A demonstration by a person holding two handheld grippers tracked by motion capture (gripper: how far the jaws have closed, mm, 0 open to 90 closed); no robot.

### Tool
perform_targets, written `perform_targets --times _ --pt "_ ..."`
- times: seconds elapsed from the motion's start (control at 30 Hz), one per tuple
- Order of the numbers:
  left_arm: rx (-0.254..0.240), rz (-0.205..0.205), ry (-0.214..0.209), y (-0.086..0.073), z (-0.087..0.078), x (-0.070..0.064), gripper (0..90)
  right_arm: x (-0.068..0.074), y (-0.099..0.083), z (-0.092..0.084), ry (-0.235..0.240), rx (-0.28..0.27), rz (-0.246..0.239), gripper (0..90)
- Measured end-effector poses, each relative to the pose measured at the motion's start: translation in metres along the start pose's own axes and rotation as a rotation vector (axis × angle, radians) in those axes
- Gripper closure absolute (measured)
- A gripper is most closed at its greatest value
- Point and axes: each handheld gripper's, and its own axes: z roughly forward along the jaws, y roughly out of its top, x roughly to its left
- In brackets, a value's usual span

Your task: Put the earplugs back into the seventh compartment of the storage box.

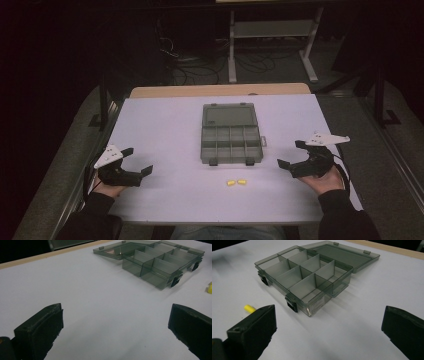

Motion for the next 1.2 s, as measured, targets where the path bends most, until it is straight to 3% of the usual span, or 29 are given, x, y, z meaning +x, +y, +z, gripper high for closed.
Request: perform_targets --times 0.13,0.63,1.2 --pt "0.002 0.002 -0.001 0.0 0.0 0.0 0.0 0.003 0.003 0.0 0.026 0.001 0.0 0.0" --pt "0.007 -0.004 -0.007 0.0 0.001 0.0 0.0 0.022 0.034 0.007 0.079 0.087 -0.09 0.0" --pt "0.01 -0.007 -0.014 -0.001 0.001 0.0 0.0 0.054 0.061 0.04 0.143 0.186 -0.203 0.0"
